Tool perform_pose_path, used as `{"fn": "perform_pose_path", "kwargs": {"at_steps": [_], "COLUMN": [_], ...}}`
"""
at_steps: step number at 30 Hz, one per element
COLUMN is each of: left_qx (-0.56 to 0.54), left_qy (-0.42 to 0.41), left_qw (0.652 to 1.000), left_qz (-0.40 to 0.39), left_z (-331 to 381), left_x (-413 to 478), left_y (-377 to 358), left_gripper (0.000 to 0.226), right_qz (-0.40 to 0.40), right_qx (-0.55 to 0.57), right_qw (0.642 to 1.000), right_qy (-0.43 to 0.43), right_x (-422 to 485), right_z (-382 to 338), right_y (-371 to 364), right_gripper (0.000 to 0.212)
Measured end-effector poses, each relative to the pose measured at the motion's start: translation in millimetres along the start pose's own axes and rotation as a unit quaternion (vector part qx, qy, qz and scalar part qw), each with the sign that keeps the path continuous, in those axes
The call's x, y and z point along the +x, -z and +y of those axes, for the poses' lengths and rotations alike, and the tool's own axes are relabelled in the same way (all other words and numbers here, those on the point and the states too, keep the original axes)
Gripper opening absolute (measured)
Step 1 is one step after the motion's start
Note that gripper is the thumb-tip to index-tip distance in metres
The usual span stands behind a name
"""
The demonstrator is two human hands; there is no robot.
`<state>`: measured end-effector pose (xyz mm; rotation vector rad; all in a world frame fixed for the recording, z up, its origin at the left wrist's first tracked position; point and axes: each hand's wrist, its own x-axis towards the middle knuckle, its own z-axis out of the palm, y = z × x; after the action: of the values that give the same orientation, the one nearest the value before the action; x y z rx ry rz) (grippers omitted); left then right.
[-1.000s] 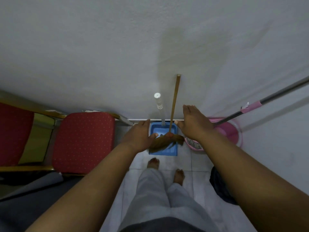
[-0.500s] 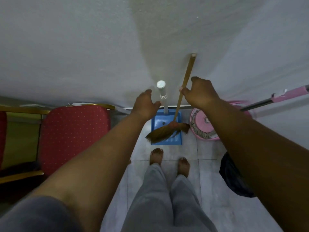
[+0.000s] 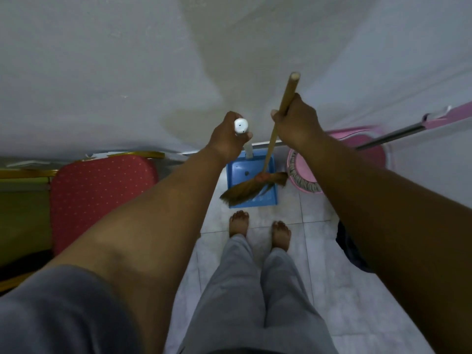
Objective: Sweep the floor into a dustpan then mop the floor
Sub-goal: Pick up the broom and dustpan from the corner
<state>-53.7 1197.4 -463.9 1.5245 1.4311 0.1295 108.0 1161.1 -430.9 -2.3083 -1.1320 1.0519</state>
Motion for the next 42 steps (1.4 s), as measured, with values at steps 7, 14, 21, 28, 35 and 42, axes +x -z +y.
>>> {"fn": "perform_pose_path", "kwargs": {"at_steps": [7, 14, 21, 28, 35, 42], "left_qx": [-0.01, -0.009, 0.005, 0.061, 0.104, 0.123], "left_qy": [-0.031, -0.089, -0.132, -0.171, -0.201, -0.245], "left_qw": [0.999, 0.996, 0.991, 0.983, 0.97, 0.95], "left_qz": [-0.02, 0.005, -0.001, -0.039, -0.084, -0.146], "left_z": [6, 45, 68, 68, 81, 101], "left_x": [-50, -95, -124, -141, -160, -199], "left_y": [8, 33, 53, 43, 25, -13], "left_gripper": [0.029, 0.029, 0.029, 0.026, 0.032, 0.031], "right_qz": [-0.008, 0.012, 0.034, 0.059, 0.076, 0.11], "right_qx": [-0.015, 0.007, 0.021, 0.035, 0.077, 0.097], "right_qw": [1.0, 0.999, 0.999, 0.998, 0.993, 0.986], "right_qy": [0.018, 0.031, 0.031, 0.001, -0.046, -0.074], "right_x": [-51, -102, -150, -182, -216, -275], "right_z": [-8, -45, -59, -40, -10, 40], "right_y": [17, 62, 86, 91, 103, 127], "right_gripper": [0.029, 0.03, 0.028, 0.022, 0.025, 0.018]}}
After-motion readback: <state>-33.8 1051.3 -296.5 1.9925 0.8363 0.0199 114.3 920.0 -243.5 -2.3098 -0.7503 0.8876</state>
